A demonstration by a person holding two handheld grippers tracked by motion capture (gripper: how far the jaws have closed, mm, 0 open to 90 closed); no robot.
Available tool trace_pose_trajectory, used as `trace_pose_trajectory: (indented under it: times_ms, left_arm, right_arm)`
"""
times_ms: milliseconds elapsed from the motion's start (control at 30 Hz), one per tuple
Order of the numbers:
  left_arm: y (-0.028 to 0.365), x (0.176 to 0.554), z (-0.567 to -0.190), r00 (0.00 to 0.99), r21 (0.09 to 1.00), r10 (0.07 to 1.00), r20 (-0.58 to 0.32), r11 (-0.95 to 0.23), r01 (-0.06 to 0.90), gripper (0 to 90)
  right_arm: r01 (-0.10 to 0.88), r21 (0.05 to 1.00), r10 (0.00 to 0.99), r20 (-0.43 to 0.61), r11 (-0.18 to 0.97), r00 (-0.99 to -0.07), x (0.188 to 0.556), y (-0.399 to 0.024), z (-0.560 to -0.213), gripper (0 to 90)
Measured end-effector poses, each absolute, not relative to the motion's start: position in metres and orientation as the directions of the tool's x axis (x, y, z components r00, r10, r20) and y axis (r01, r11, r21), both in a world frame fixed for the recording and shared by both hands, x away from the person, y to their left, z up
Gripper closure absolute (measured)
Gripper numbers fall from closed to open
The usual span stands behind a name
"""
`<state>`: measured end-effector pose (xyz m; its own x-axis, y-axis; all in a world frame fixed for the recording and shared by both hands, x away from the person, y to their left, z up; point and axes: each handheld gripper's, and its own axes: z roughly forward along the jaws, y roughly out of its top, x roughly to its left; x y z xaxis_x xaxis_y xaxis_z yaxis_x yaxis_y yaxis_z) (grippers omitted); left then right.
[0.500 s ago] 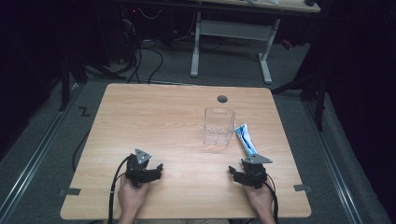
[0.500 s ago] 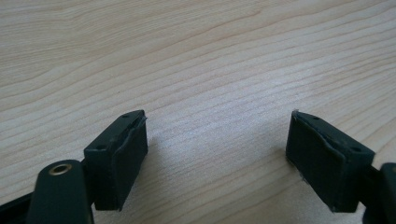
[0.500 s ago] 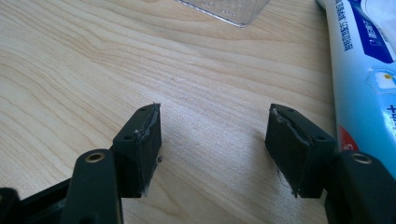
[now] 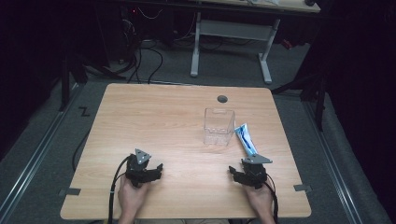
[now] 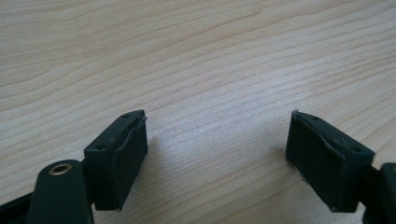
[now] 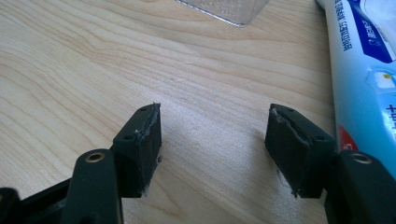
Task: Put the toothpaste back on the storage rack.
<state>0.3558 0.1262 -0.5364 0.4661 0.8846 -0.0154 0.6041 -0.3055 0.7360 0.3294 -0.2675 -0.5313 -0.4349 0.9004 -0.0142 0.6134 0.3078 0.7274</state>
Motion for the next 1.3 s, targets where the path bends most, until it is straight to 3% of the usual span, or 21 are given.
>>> trace_pose_trajectory:
  times_ms: [1200,1300]
  left_arm:
    - [0.1266,0.3557,-0.5361,0.465,0.734,0.885,-0.016,-0.306,0.607,21.1]
    - [0.1266,0.3557,-0.5361,0.465,0.734,0.885,-0.016,-0.305,0.607,21.1]
  right_arm:
    - [0.607,0.729,0.898,-0.022,0.316,-0.44,0.3262,-0.2642,-0.5311,40.9]
    - [0.593,0.728,0.883,-0.037,0.344,-0.467,0.323,-0.2621,-0.5298,49.3]
